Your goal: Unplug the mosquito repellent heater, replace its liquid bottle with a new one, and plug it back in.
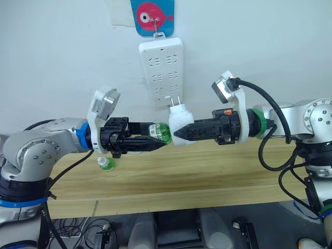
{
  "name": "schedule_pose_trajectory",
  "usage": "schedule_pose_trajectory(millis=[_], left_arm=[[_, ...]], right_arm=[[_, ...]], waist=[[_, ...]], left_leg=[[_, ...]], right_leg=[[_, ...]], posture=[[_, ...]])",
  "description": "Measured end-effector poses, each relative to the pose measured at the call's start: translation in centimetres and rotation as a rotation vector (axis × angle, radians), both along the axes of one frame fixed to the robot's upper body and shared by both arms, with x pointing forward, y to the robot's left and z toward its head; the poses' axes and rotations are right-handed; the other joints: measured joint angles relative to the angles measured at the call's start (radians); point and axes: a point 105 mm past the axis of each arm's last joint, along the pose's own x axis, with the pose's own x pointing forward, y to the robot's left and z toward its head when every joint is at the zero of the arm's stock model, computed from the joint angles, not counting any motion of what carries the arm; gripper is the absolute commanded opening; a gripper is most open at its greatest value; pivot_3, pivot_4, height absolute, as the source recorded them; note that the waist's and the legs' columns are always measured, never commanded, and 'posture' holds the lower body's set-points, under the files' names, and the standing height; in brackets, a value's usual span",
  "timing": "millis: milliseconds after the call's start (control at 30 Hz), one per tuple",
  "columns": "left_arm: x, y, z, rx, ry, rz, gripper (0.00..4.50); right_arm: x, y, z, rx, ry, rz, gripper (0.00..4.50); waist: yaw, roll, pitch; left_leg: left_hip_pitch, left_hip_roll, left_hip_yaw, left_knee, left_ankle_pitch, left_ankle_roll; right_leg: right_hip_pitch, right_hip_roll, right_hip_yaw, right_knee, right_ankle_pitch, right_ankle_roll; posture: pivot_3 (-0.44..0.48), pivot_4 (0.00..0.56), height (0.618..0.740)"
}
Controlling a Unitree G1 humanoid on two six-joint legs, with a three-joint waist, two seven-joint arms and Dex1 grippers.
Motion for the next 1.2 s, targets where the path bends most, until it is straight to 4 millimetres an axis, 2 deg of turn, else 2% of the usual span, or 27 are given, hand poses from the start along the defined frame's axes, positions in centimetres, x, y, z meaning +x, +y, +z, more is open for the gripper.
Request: schedule_pose_trajectory(millis=[300, 567, 767, 967, 1000, 1167, 1200], left_arm=[[-0.2, 0.3, 0.4, -0.012, 0.247, -0.023, 2.24], [-0.4, 0.4, 0.7, -0.016, 0.359, -0.047, 2.24], [-0.5, 0.1, 0.6, 0.016, 0.303, -0.043, 2.24], [-0.3, 0.0, 0.4, 0.038, 0.109, -0.024, 2.24], [-0.1, 0.0, 0.4, 0.039, 0.079, -0.019, 2.97], [1.2, 0.8, 1.5, 0.003, -0.09, 0.06, 4.44], [1.3, 0.8, 1.6, -0.001, -0.114, 0.061, 4.44]], right_arm=[[-0.4, 0.1, 0.1, 0.006, -0.008, 0.021, 3.02], [-0.6, 0.1, 0.2, 0.014, -0.013, 0.033, 3.02], [-0.6, 0.0, 0.2, 0.01, -0.011, 0.033, 3.02], [-0.5, -0.1, 0.1, 0.005, -0.009, 0.026, 3.02], [-0.5, -0.1, 0.1, 0.004, -0.008, 0.024, 3.02], [-0.4, -0.2, -2.1, -0.078, 0.041, 0.018, 3.02], [-0.4, -0.2, -2.1, -0.078, 0.041, 0.016, 3.02]], waist=[[-0.001, -0.002, 0.003], [-0.001, -0.003, 0.009], [0.0, -0.003, 0.014], [0.0, -0.003, 0.014], [0.001, -0.003, 0.014], [0.003, -0.003, 0.014], [0.003, -0.003, 0.014]], left_leg=[[0.0, 0.0, 0.0, 0.0, 0.0, 0.0], [0.0, 0.0, 0.0, 0.0, 0.0, 0.0], [0.0, 0.0, 0.001, 0.0, 0.0, 0.0], [0.0, 0.001, 0.001, -0.001, 0.0, 0.0], [0.0, 0.001, 0.001, -0.001, 0.0, 0.0], [0.0, 0.001, 0.001, -0.001, 0.0, 0.0], [0.0, 0.001, 0.001, -0.001, 0.0, 0.0]], right_leg=[[0.0, 0.0, 0.0, 0.0, 0.0, 0.0], [0.0, 0.0, 0.0, 0.0, 0.0, 0.0], [0.0, 0.0, 0.0, -0.001, 0.0, 0.0], [0.0, 0.0, 0.0, -0.002, 0.0, 0.0], [0.0, 0.0, 0.0, -0.002, 0.0, 0.0], [0.0, 0.0, 0.0, -0.003, 0.0, 0.0], [0.0, 0.0, 0.0, -0.003, 0.0, 0.0]], posture=[[-0.152, 0.299, 0.73], [-0.155, 0.304, 0.73], [-0.153, 0.304, 0.73], [-0.154, 0.303, 0.73], [-0.154, 0.303, 0.73], [-0.152, 0.299, 0.73], [-0.153, 0.298, 0.73]])
